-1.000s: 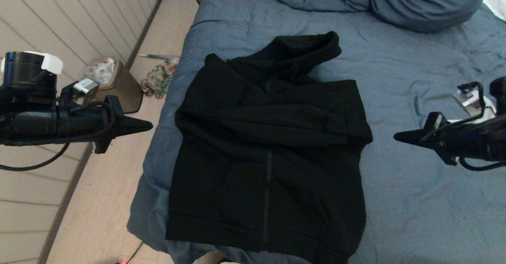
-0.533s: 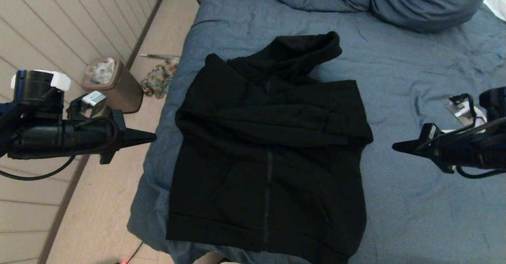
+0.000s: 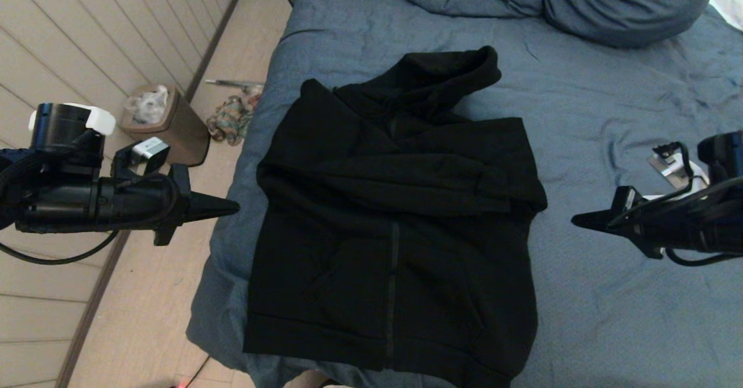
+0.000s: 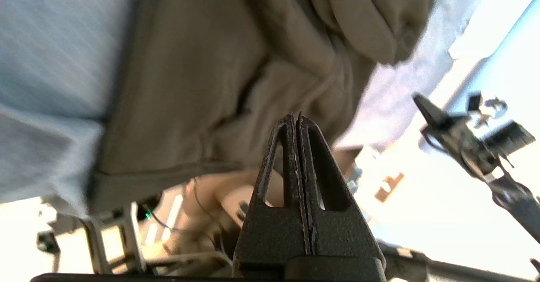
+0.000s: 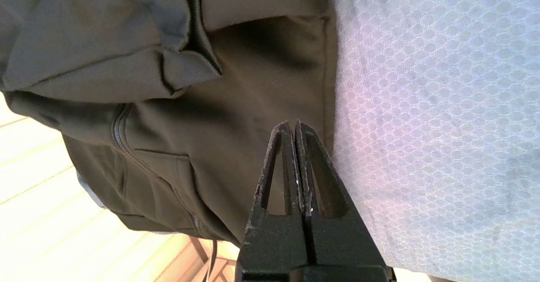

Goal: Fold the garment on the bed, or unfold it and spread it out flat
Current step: Fold the black sweatshirt

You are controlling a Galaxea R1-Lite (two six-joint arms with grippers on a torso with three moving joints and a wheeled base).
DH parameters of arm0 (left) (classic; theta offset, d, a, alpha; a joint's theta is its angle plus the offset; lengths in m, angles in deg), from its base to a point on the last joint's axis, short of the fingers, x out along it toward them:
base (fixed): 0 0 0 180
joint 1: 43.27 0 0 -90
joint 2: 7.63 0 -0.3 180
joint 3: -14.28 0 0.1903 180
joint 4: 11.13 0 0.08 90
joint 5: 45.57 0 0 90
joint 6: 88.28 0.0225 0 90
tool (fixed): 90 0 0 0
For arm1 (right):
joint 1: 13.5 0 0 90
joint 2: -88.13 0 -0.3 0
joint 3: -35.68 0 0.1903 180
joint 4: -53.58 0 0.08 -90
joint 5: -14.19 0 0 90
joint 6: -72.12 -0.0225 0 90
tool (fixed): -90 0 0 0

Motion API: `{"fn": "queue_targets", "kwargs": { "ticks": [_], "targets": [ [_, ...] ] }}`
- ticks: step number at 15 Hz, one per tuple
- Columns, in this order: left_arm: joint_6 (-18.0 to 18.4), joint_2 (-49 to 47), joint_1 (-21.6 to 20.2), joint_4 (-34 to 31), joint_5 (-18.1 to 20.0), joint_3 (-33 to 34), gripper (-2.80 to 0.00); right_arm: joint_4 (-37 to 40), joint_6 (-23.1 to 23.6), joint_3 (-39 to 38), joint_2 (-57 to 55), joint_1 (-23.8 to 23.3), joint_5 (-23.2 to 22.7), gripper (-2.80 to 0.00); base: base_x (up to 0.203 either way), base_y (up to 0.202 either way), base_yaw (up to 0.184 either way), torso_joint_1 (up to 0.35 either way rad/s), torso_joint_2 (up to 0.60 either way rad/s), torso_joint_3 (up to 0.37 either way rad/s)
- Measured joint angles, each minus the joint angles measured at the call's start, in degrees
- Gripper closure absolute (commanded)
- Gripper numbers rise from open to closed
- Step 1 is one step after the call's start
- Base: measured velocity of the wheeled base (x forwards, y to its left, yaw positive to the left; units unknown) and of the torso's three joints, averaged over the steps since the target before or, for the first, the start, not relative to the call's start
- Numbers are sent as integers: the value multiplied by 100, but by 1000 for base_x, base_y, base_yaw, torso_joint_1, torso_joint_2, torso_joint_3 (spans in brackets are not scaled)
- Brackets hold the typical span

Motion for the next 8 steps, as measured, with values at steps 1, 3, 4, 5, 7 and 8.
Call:
{"fn": "queue_targets", "kwargs": {
  "ticks": [1,3,4,5,7,8],
  "targets": [
    [7,-2,-4,-7,5,8,0,0,2,-3,-13,17,-10,0,0,0,0,0,0,0],
    [33,-2,37,-24,5,71,0,86,16,18,-108,104,12,0,0,0,0,0,0,0],
    [99,-10,117,-29,5,118,0,194,73,35,-191,205,76,0,0,0,0,0,0,0],
    [147,-24,171,-33,3,155,0,316,160,45,-254,274,124,0,0,0,0,0,0,0],
    [177,-62,200,-17,3,200,0,421,321,51,-318,313,143,0,0,0,0,0,0,0],
    [180,-70,215,-18,3,212,0,427,330,40,-333,327,145,0,0,0,0,0,0,0]
  ]
}}
